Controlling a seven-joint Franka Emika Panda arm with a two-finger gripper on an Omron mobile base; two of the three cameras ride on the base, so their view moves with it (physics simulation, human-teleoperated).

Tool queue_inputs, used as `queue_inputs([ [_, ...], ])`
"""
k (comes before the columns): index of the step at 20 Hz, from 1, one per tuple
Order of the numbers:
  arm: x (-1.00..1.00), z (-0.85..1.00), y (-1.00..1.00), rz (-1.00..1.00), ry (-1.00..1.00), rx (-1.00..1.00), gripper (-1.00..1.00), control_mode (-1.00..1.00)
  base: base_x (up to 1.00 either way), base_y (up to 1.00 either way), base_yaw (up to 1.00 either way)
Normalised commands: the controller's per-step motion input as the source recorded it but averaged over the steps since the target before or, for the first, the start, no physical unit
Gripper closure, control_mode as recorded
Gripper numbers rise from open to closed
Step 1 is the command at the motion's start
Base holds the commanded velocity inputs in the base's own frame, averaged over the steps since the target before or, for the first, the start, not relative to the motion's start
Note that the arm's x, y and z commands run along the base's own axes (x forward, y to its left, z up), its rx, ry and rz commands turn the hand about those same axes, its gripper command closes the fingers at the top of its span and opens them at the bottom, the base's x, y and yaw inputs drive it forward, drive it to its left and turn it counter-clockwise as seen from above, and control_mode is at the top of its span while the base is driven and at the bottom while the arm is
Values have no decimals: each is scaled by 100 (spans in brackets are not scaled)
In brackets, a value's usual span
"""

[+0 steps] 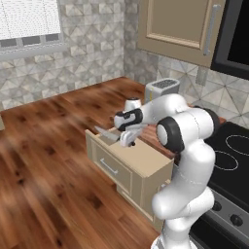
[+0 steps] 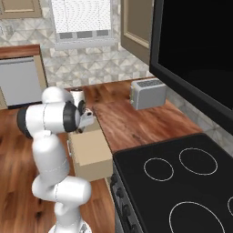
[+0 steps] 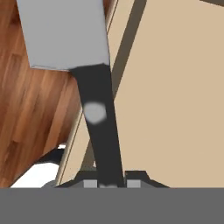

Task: Pick up the metallic utensils from the counter and place them in the open drawer. Make sure not to pick up any wooden utensils.

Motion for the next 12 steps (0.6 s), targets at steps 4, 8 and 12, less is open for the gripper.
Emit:
queue_inputs([
  [4, 6, -42, 0, 33, -2, 13, 100, -100, 0, 0, 0],
  [8, 31, -42, 0, 5, -2, 8, 100, -100, 0, 0, 0],
  [12, 48, -28, 0, -12, -1, 12, 100, -100, 0, 0, 0],
])
